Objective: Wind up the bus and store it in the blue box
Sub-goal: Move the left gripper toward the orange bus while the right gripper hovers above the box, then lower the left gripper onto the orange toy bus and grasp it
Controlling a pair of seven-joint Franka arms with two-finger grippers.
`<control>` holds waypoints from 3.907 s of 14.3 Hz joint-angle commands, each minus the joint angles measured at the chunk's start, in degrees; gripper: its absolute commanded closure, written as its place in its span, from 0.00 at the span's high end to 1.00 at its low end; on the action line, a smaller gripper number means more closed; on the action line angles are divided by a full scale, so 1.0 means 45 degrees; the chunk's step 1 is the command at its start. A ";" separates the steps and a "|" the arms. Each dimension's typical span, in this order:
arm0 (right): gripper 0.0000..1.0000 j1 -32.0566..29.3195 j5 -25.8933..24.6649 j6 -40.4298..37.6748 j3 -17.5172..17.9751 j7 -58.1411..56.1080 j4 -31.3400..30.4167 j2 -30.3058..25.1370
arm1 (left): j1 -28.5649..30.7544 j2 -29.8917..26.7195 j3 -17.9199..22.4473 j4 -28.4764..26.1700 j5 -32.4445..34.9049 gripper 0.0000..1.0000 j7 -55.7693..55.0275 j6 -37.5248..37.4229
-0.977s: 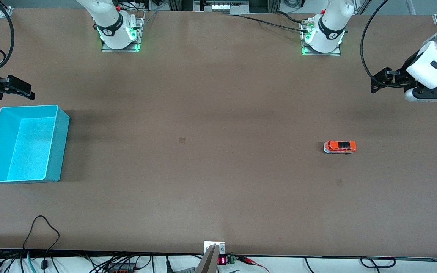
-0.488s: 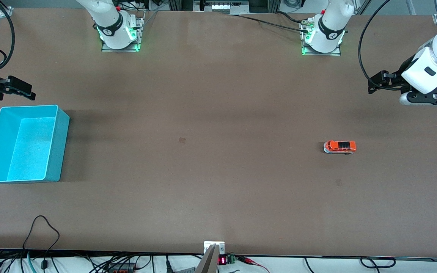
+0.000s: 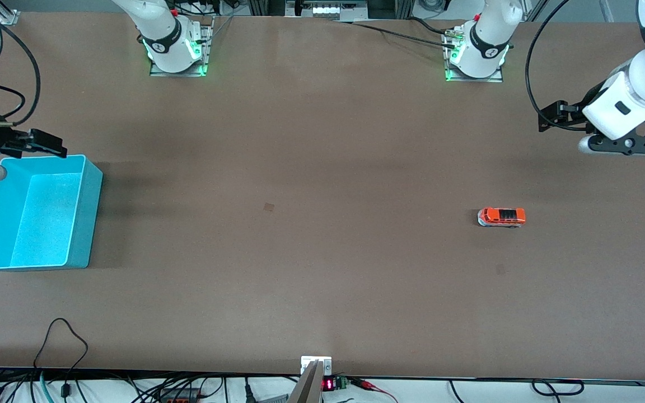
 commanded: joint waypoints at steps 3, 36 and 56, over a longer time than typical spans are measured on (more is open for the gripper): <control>1.00 -0.0127 0.0048 -0.0217 0.0069 -0.0571 0.0018 0.0163 | 0.0047 0.0570 0.0077 0.0183 -0.0177 1.00 0.3209 -0.0196; 1.00 -0.0186 0.0107 -0.0745 0.0030 -0.0571 0.0038 0.0299 | 0.0867 0.6059 0.0136 -0.4133 0.0038 0.61 2.0382 1.1718; 1.00 -0.0107 0.0127 -0.0960 0.0050 -0.0532 0.0038 0.0299 | 0.5337 0.7951 0.0156 -0.2612 0.0019 0.26 2.4638 1.1659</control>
